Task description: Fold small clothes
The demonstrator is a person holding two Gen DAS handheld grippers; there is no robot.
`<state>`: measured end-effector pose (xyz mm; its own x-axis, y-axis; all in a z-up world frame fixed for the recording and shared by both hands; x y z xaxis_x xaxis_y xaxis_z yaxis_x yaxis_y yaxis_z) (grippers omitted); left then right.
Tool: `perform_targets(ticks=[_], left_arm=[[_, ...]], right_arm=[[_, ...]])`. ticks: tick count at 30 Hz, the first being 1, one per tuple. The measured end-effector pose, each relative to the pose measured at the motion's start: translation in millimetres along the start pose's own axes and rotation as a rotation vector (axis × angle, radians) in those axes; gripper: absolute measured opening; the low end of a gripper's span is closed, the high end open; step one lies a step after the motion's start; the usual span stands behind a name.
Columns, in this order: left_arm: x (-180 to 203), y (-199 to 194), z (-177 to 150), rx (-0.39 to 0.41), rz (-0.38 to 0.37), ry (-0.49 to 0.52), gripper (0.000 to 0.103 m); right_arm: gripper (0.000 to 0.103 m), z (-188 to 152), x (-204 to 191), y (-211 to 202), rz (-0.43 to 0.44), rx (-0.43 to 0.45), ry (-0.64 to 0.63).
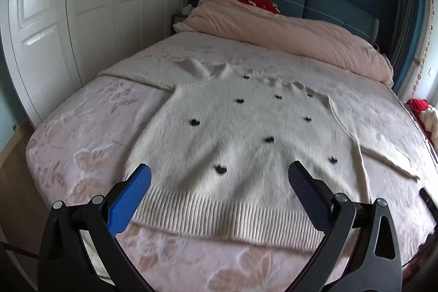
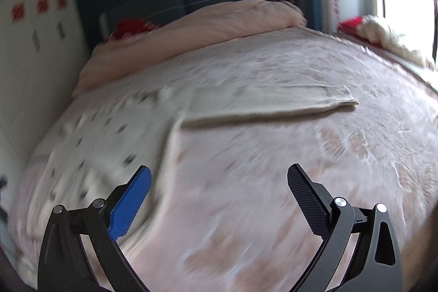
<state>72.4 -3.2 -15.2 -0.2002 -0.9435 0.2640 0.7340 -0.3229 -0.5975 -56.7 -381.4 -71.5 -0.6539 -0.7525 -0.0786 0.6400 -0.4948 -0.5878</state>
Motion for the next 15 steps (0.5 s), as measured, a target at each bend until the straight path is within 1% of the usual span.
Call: perform_targets(ticks=[3, 5, 7, 10, 12, 13, 14, 15], left_arm=[[3, 12, 8, 0.026, 0.012, -0.010, 0.098], [5, 20, 12, 0.038, 0.018, -0.014, 0.098], [9, 29, 15, 0.040, 0.032, -0.010, 0.098], [13, 43, 18, 0.031, 0.058, -0.002, 0.098], [14, 54, 18, 0.015, 0.073, -0.003, 0.098], [14, 59, 18, 0.005, 0.079, -0.005, 0.098], [13, 62, 18, -0.001, 0.081, -0.006, 0.098], [13, 67, 18, -0.010, 0.087, -0.005, 0.098]], right_arm=[[0.098, 29, 51, 57, -0.001, -0.032, 0.149], [0.098, 39, 80, 94, -0.012, -0.065, 0.245], [0.098, 54, 109, 128, -0.008, -0.079, 0.350], [0.098, 56, 134, 181, -0.034, -0.144, 0.446], [0.092, 54, 142, 211, -0.045, -0.179, 0.484], [0.084, 59, 145, 215, -0.036, -0.172, 0.490], [0.076, 60, 146, 224, -0.032, -0.184, 0.496], [0.071, 61, 146, 233, -0.028, -0.198, 0.507]])
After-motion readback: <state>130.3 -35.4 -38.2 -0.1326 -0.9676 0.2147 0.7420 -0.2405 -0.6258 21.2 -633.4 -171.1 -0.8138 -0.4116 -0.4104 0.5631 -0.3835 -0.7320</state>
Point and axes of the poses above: each gripper's, at about its wrist camera, not at the fingertips, and y roughly the way its jaws point, x to its right, z to its top, the point moved 2 cm from there along y, roughly the way its jaws point, and after that the axes turned 15 degrees about -z, right-handed, at the moved point
